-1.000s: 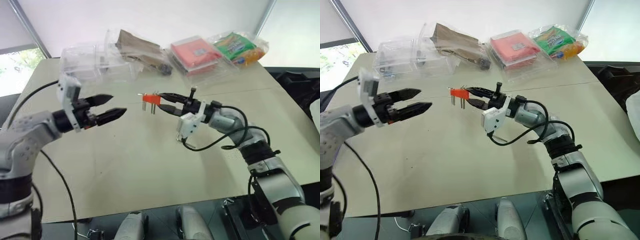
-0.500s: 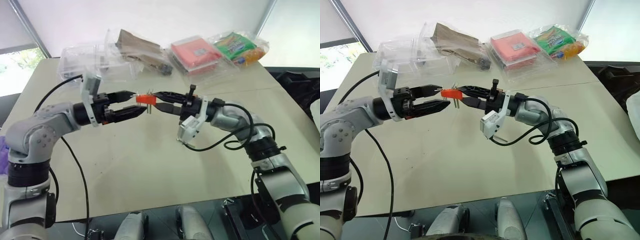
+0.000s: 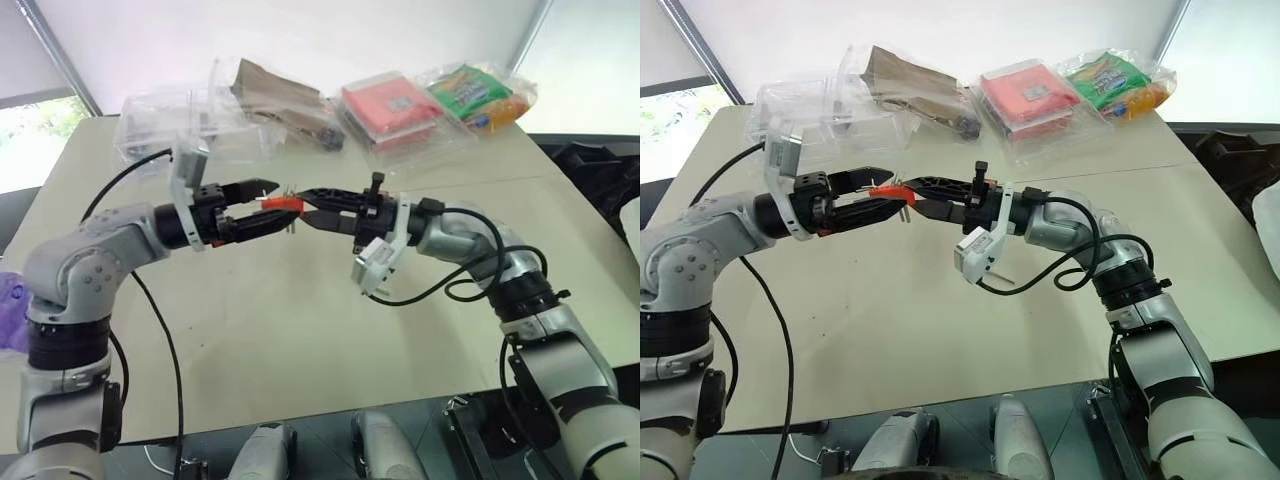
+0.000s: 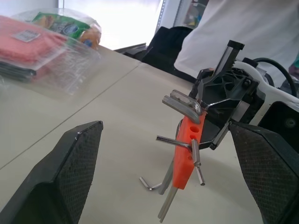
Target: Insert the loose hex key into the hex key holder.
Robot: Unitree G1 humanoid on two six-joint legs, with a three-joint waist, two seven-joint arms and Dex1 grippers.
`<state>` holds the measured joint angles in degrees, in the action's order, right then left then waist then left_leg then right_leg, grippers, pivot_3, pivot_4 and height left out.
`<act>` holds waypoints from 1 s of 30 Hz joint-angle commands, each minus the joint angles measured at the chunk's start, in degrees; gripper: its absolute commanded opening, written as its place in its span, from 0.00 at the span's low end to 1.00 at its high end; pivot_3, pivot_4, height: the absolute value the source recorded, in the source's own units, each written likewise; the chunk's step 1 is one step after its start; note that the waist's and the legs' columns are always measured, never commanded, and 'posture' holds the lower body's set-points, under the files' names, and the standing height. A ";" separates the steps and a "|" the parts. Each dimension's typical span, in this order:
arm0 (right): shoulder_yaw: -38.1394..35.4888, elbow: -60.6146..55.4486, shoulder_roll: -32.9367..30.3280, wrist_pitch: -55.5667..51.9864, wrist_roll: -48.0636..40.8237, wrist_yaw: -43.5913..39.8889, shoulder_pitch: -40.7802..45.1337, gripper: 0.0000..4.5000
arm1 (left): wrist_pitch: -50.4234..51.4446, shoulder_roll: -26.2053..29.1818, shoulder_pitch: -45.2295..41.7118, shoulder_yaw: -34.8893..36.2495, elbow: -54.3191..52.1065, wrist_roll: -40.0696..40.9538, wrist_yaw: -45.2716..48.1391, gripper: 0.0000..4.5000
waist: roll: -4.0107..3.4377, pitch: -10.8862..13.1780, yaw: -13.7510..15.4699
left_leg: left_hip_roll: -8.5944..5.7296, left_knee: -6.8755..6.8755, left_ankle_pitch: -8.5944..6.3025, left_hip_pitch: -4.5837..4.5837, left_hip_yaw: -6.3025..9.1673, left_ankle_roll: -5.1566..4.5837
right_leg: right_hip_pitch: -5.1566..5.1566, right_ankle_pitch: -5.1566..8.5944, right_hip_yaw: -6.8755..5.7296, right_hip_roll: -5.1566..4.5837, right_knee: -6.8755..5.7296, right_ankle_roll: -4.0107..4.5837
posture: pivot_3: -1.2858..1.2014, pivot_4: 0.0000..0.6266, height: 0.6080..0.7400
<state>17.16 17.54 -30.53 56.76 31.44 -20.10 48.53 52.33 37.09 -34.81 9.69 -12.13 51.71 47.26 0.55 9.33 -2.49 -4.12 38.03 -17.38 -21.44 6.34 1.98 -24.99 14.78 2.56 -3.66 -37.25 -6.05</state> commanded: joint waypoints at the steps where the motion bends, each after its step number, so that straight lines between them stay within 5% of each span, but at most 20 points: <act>1: -0.44 -2.87 0.33 -0.36 -2.10 0.00 1.73 0.23 | -0.87 -0.03 -1.65 -0.38 -0.10 -0.26 0.65 0.89 | 0.00 0.00 -0.01 | 0.00 0.00 0.00 0.00 0.00 0.00 | 0.00 0.00 0.00 0.00 0.00 0.00 | 0.52 0.24 1.00; 3: -0.39 -3.11 0.33 -0.51 -2.35 -0.22 1.78 0.23 | -0.97 -0.18 -1.69 -0.54 0.16 -0.42 0.86 0.76 | 0.00 0.00 -0.03 | 0.00 0.00 0.00 0.00 0.00 0.00 | 0.00 0.00 0.00 0.00 0.00 0.00 | 0.52 0.24 1.00; 10: -0.31 -3.46 0.00 -0.84 -2.87 -0.91 1.82 0.23 | -1.27 -0.49 -1.68 -0.84 0.62 -0.93 1.35 0.01 | 0.00 0.00 -0.04 | 0.00 0.00 0.00 0.00 0.00 0.00 | 0.00 0.00 0.00 0.00 0.00 0.00 | 0.52 0.24 1.00; 23: 0.42 -3.28 -0.24 -2.06 -4.57 -3.16 1.64 0.23 | -1.47 -0.93 -1.59 -1.10 0.29 -1.85 1.44 0.01 | 0.00 0.00 -0.01 | 0.00 0.00 0.00 0.00 0.00 0.00 | 0.00 0.00 0.00 0.00 0.00 0.00 | 0.52 0.24 1.00; 24: 0.63 -3.30 -0.35 -2.30 -4.79 -3.70 1.48 0.46 | -1.54 -0.94 -1.54 -1.12 0.19 -1.93 1.47 0.00 | 0.00 0.00 -0.03 | 0.00 0.00 0.00 0.00 0.00 0.00 | 0.00 0.00 0.00 0.00 0.00 0.00 | 0.52 0.24 1.00; 29: 1.52 -3.58 -1.80 -4.55 -6.83 -8.18 0.17 0.97 | -3.32 -0.55 -0.80 -1.70 -0.67 -4.11 1.17 0.00 | 0.00 0.00 0.00 | 0.00 0.00 0.00 0.00 0.00 0.00 | 0.00 0.00 0.00 0.00 -0.01 0.00 | 0.52 0.24 1.00; 30: 1.68 -3.60 -2.34 -5.26 -7.71 -9.50 -0.15 0.99 | -4.14 -0.24 -0.41 -1.88 -0.94 -5.05 1.16 0.00 | 0.00 0.00 0.02 | 0.00 0.00 0.00 0.00 0.00 0.00 | 0.00 0.00 0.00 0.00 0.00 0.00 | 0.52 0.24 1.00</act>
<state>19.02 15.83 -31.92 52.51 26.10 -27.84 48.34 50.18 35.96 -35.49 7.49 -11.45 47.73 48.37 0.55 9.33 -2.47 -4.12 38.03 -17.38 -21.44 6.35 1.98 -24.98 14.78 2.56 -3.66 -37.25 -6.05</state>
